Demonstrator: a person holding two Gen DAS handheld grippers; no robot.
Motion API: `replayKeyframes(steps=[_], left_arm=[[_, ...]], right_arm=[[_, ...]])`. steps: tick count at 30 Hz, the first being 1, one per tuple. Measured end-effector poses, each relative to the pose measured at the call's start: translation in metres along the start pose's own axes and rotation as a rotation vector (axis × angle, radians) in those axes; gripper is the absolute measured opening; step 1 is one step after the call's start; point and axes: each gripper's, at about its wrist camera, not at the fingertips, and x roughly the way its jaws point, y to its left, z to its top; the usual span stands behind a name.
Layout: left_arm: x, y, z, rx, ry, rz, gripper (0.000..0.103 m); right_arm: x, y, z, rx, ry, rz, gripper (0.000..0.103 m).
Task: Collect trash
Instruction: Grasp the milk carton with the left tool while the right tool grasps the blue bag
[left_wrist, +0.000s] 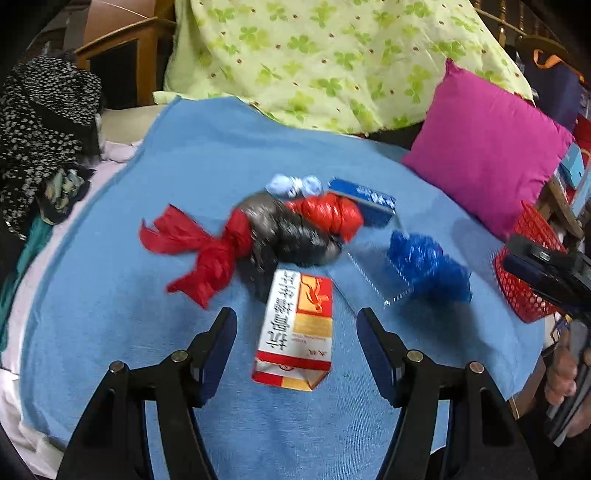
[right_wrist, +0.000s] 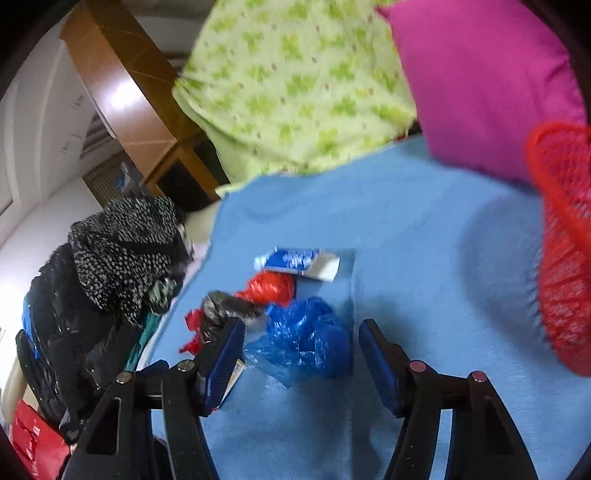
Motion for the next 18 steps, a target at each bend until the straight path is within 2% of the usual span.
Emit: replayKeyframes(steps=[9, 11, 13, 14, 15, 17, 18], left_arm=[[0.028, 0.001, -0.01, -0.012, 0.064, -0.047, 0.068], [0.031, 0.003, -0.011, -0.032, 0.072, -0.058, 0.068], [0.032, 0.005, -0.012, -0.044, 0.077, -0.066, 0.067], [0.033, 0.006, -0.012, -0.048, 0.078, -0.066, 0.062], [0.034, 0.006, -0.013, -0.053, 0.081, -0.068, 0.053], [0.037, 0.009, -0.014, -0.072, 0.095, -0.087, 0.051], [0.037, 0.01, -0.015, -0.082, 0.094, -0.092, 0.05]], right_arm=[[0.065, -0.009, -0.001, 0.067, 0.106, -0.033, 0.068], [0.075, -0.011, -0.004, 0.071, 0.137, -0.052, 0.059], [0.083, -0.012, -0.007, 0.084, 0.169, -0.036, 0.052], [0.085, -0.012, -0.009, 0.092, 0.182, -0.013, 0.047], [0.086, -0.009, -0.011, 0.084, 0.187, -0.006, 0.044], [0.084, 0.0, -0.013, 0.038, 0.191, -0.007, 0.028], [0.083, 0.003, -0.014, 0.02, 0.192, -0.011, 0.028]])
